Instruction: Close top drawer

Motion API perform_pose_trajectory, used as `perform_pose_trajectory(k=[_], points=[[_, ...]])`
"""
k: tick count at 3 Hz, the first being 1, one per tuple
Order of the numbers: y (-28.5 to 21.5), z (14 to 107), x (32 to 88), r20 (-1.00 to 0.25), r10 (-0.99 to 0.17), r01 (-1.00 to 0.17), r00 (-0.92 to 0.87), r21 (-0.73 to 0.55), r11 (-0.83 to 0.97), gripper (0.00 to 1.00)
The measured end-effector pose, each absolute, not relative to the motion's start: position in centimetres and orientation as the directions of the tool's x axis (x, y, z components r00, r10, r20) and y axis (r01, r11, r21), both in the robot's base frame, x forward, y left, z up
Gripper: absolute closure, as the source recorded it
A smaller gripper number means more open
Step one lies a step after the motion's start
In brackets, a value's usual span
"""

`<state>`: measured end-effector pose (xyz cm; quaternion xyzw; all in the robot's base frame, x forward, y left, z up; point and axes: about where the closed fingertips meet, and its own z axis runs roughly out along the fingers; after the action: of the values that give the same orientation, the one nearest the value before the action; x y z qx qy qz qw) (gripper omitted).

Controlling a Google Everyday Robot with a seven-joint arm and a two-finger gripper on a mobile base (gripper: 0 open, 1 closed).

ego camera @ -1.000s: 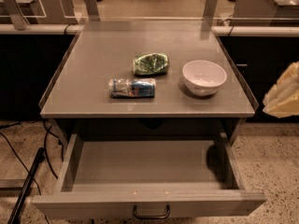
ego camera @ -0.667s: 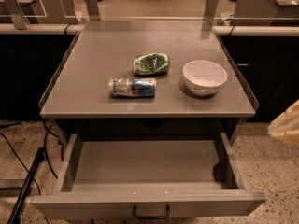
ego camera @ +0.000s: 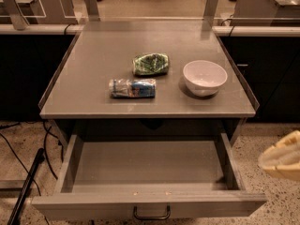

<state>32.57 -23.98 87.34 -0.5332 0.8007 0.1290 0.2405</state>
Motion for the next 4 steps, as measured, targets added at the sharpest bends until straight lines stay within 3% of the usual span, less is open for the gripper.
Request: perform_pose_trajectory(k=[3,4], points=[[-26.2,76.8,25.3,-0.557,-0.742,-0.907,-0.373,0.051,0.418,1.00],[-26.2,76.8,25.4,-0.557,-0.742,-0.907,-0.373,0.050,0.418,1.00]])
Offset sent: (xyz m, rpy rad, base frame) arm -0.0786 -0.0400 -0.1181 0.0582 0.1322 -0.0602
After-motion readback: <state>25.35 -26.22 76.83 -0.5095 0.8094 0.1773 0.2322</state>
